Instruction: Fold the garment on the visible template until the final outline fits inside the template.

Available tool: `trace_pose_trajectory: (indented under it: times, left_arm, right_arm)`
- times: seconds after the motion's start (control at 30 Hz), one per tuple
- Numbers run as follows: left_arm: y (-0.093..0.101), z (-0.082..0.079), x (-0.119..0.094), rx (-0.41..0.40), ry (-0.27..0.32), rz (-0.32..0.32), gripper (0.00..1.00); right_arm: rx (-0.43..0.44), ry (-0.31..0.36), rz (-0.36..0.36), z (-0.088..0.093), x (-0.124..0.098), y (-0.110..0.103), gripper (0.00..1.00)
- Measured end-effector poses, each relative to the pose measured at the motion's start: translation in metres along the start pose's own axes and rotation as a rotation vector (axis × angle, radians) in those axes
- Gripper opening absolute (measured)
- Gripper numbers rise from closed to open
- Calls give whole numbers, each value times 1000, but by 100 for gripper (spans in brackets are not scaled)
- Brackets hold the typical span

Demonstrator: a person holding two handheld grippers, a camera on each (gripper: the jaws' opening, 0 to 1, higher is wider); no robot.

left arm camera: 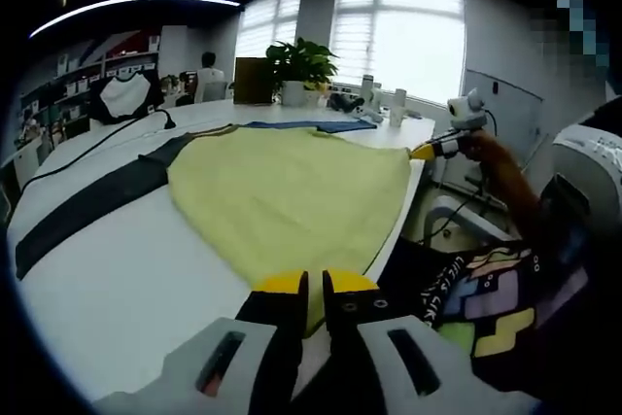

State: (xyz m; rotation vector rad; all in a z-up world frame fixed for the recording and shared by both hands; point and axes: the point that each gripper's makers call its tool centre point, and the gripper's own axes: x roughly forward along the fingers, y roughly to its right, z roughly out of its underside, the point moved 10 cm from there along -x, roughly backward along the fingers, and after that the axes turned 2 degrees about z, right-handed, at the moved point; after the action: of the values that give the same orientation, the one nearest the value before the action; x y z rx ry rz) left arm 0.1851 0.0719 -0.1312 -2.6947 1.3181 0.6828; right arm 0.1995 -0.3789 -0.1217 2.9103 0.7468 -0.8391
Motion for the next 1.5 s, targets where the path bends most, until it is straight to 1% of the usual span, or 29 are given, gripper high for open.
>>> trace_pose_trajectory:
  times: [0.13,0.23,0.3,0.37,0.43,0.53,0.63,0.8,1.0,1.07,1.17,1.3,1.37,1.4,1.43,1.5]
  left_arm:
    - [1,1,1,11,-13,-1,5]
    - [1,2,1,20,-25,-6,5]
    - [1,3,1,24,-38,-13,4]
    - [1,3,0,33,-47,-19,3]
    - [1,3,0,36,-51,-23,3]
    - [0,4,0,44,-58,-32,2]
    - [0,4,-1,55,-69,-45,1]
    - [1,4,-1,48,-67,-48,1]
    - [1,3,-1,40,-66,-45,1]
    - [1,3,-2,40,-64,-45,1]
    - [1,3,-2,34,-62,-46,1]
    - [1,3,-2,33,-62,-48,1]
    - [1,3,-2,35,-62,-49,1]
    - [1,3,-2,23,-59,-51,1]
    - [1,3,-2,-9,-48,-63,1]
    - [0,3,-2,-39,7,-48,1]
  right_arm:
    - [-1,2,-10,-3,-9,0,0]
    - [-14,-11,-20,-3,-13,-1,0]
    - [-11,-15,-24,-2,-14,-1,0]
    - [-16,-44,-34,1,-13,-1,0]
    - [-19,-48,-31,2,-12,0,0]
    - [-36,-78,-30,5,-11,-1,0]
    - [-50,-83,-32,5,-12,-2,0]
    - [-70,-101,-26,7,-13,-1,0]
    - [-69,-100,-28,6,-15,0,0]
    - [-87,-115,-6,7,-17,2,0]
    - [-83,-106,2,7,-22,4,0]
    - [-94,-89,44,3,-28,8,0]
    - [-102,-71,53,0,-30,9,0]
    - [-107,-56,54,-2,-31,8,0]
    - [-113,-38,53,-4,-31,7,0]
    - [-129,-1,61,-8,-33,6,0]
